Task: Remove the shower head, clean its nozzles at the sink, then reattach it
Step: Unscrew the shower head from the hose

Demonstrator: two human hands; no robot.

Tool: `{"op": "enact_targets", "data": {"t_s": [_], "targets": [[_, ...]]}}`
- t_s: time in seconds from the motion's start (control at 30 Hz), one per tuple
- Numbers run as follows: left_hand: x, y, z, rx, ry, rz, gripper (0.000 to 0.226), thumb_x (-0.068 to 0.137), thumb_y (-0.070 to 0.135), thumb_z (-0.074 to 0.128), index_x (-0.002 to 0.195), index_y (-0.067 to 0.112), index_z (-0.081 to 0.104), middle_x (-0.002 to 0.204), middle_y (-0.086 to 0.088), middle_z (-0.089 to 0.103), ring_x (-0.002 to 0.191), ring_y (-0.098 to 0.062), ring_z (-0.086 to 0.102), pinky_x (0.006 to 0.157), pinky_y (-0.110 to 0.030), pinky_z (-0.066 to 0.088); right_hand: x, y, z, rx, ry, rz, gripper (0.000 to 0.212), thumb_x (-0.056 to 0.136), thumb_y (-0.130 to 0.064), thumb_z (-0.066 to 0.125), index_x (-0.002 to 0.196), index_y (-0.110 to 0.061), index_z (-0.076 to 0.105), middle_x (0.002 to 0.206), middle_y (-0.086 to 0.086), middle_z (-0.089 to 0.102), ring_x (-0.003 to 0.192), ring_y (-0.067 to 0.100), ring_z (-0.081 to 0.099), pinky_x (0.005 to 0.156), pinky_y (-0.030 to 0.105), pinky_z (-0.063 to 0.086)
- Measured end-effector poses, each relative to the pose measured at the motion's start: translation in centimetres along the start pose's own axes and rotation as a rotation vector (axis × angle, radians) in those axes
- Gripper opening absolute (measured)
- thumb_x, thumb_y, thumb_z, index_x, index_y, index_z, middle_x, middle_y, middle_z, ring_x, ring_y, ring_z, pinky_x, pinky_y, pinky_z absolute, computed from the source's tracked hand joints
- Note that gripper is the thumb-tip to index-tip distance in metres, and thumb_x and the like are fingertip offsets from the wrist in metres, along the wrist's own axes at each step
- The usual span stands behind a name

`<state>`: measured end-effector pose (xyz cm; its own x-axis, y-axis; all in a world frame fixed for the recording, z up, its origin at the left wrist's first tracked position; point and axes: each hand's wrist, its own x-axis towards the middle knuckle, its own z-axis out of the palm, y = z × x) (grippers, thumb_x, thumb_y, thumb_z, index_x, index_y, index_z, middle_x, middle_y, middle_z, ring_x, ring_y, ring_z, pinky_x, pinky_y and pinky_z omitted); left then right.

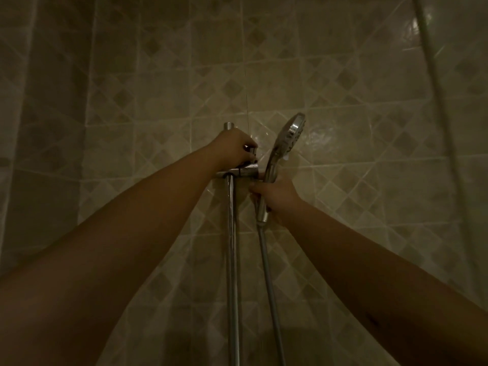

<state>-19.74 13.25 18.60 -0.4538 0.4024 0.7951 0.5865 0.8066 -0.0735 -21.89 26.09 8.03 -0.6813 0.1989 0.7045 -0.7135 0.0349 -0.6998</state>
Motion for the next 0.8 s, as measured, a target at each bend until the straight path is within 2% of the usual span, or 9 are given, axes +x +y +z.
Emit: {"op": "enact_targets", "data": {"t_s": [0.1,0.2,0.33,0.43,0.53,0.63,0.7,0.73,0.8], "targets": [[-0.5,0.2,0.3,0.021,0.025,0.031,0.042,0.091,0.022,0.065,0.131,0.01,0.06,0.131,-0.012,0.062,0.116,-0.024,0.058,0.086,-0.023,0.039,-0.6,0.2,-0.1,-0.03,0.006,0.019,0.018,0.079,-0.003,0.073,0.095,0.005,0.069,0.066,0.011,0.064,0.056,0.019,0.061,0.047,0.023,0.045],[-0.9,0.6,0.5,0.07,-0.018,0.054,0.037,0.094,0.022,0.061,0.128,0.009,0.063,0.13,-0.012,0.062,0.117,-0.026,0.058,0.095,-0.029,0.043,-1.6,0.2,0.0,-0.035,-0.005,0.024,0.004,0.081,-0.007,0.073,0.082,-0.007,0.069,0.066,0.01,0.064,0.059,0.021,0.06,0.053,0.027,0.046],[-1.3,1.0,0.9,0.184,-0.054,0.054,0.032,0.098,0.023,0.054,0.125,0.01,0.066,0.128,-0.012,0.064,0.117,-0.027,0.058,0.096,-0.032,0.042,-2.8,0.3,-0.6,-0.047,-0.017,0.021,0.013,0.081,-0.008,0.072,0.074,-0.015,0.064,0.072,0.017,0.066,0.064,0.028,0.062,0.055,0.032,0.05],[-1.9,1.3,1.2,0.239,-0.099,0.019,0.032,0.099,0.024,0.05,0.122,0.006,0.064,0.123,-0.015,0.064,0.112,-0.03,0.058,0.089,-0.033,0.044,-3.8,0.2,-1.2,-0.063,-0.001,0.021,0.017,0.082,-0.013,0.073,0.074,-0.02,0.06,0.061,0.006,0.065,0.053,0.014,0.061,0.042,0.019,0.04],[-3.7,2.0,2.3,0.231,-0.089,0.0,0.043,0.096,0.032,0.052,0.128,0.004,0.052,0.136,-0.021,0.049,0.121,-0.039,0.048,0.1,-0.044,0.043,-4.9,0.1,-2.1,-0.127,0.017,0.022,0.022,0.084,-0.014,0.072,0.066,-0.02,0.06,0.055,-0.002,0.061,0.046,0.007,0.056,0.041,0.018,0.038],[-7.9,3.2,4.9,-0.13,0.069,-0.016,0.059,0.087,0.026,0.061,0.141,0.013,0.04,0.144,-0.013,0.039,0.132,-0.034,0.039,0.105,-0.043,0.04,-6.5,0.5,-3.2,-0.154,0.0,0.062,0.022,0.084,-0.012,0.069,0.064,-0.012,0.06,0.051,-0.001,0.058,0.043,0.009,0.053,0.037,0.018,0.035],[-11.5,4.5,7.6,-0.456,0.118,-0.1,0.062,0.084,0.02,0.065,0.141,0.017,0.041,0.135,-0.003,0.047,0.12,-0.021,0.05,0.089,-0.025,0.045,-7.7,1.0,-4.1,-0.161,0.006,0.107,0.019,0.084,-0.009,0.067,0.066,-0.013,0.06,0.049,-0.002,0.058,0.042,0.009,0.054,0.033,0.015,0.033],[-13.2,5.1,9.1,-0.576,0.104,-0.176,0.061,0.083,0.018,0.066,0.139,0.017,0.042,0.129,0.0,0.051,0.112,-0.017,0.054,0.079,-0.019,0.045,-8.4,1.2,-4.5,-0.182,0.006,0.134,0.016,0.084,-0.009,0.067,0.07,-0.012,0.06,0.053,0.0,0.058,0.046,0.011,0.053,0.032,0.015,0.033],[-16.0,6.3,12.2,-0.807,-0.011,-0.324,0.055,0.083,0.013,0.068,0.133,0.011,0.046,0.119,-0.002,0.058,0.102,-0.018,0.06,0.077,-0.025,0.05,-9.7,1.8,-5.3,-0.215,-0.006,0.201,0.012,0.088,-0.013,0.067,0.083,-0.01,0.057,0.064,0.006,0.056,0.054,0.015,0.052,0.035,0.018,0.036]]}}
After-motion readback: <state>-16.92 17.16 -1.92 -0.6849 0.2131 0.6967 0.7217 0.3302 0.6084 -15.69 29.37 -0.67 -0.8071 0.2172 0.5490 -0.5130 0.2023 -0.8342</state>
